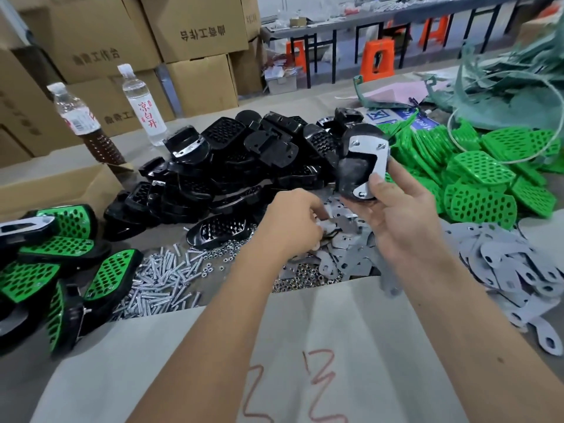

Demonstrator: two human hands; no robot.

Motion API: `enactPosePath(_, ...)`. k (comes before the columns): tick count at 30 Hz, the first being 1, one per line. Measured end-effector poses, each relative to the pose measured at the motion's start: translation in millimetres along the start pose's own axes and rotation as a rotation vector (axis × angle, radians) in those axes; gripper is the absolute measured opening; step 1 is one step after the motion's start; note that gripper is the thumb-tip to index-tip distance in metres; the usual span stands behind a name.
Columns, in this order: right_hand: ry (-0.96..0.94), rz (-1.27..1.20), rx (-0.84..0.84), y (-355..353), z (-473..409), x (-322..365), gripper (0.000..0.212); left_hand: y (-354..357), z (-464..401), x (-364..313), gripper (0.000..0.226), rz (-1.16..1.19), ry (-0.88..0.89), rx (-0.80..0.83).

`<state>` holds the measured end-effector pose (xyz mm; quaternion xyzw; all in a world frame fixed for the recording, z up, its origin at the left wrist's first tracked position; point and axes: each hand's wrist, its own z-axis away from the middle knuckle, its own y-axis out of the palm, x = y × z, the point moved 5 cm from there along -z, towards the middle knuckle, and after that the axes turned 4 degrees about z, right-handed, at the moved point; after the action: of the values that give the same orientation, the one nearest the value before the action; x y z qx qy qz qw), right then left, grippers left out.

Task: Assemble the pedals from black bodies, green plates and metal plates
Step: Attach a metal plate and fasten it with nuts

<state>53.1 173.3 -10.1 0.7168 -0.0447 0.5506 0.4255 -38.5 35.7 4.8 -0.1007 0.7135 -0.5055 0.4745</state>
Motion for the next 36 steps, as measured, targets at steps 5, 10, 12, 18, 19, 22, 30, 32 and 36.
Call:
enactPosePath(5, 0.004, 0.107, 0.062, 10.7, 4.8, -10.9, 0.04, -29.5, 30.2, 48.4, 0.02, 0.476, -0.234, -0.265)
enactPosePath(10, 0.024, 0.385, 0.184, 28.3, 16.3, -37.9, 0.04, -14.3, 66.1, 69.4, 0.026, 1.308, -0.264, -0.354)
enactPosePath(12, 0.012, 0.47, 0.198, 31.5, 20.2, -45.8, 0.043, -6.3, 69.1, 66.2, 0.018, 1.244, -0.244, -0.309)
enactPosePath(18, -0.035, 0.49, 0.236, 36.9, 23.8, -47.1, 0.054, -2.6, 66.4, 61.2, 0.011, 1.099, -0.215, -0.332)
enactPosePath(19, -0.037, 0.49, 0.238, 36.7, 23.6, -47.1, 0.054, -2.5, 66.4, 61.4, 0.012, 1.084, -0.213, -0.344)
enactPosePath(22, -0.05, 0.502, 0.235, 35.8, 22.9, -47.4, 0.05, -1.3, 65.2, 64.2, 0.014, 1.064, -0.228, -0.37)
enactPosePath(30, -0.052, 0.494, 0.271, 33.7, 22.9, -51.1, 0.045, -3.3, 64.5, 69.4, 0.023, 0.939, -0.24, -0.383)
enactPosePath(32, -0.047, 0.484, 0.295, 34.7, 23.8, -51.2, 0.045, -5.3, 64.9, 70.4, 0.026, 0.872, -0.231, -0.392)
enactPosePath(36, -0.037, 0.5, 0.315, 36.7, 25.3, -51.4, 0.046, -12.0, 67.1, 70.6, 0.036, 0.779, -0.205, -0.449)
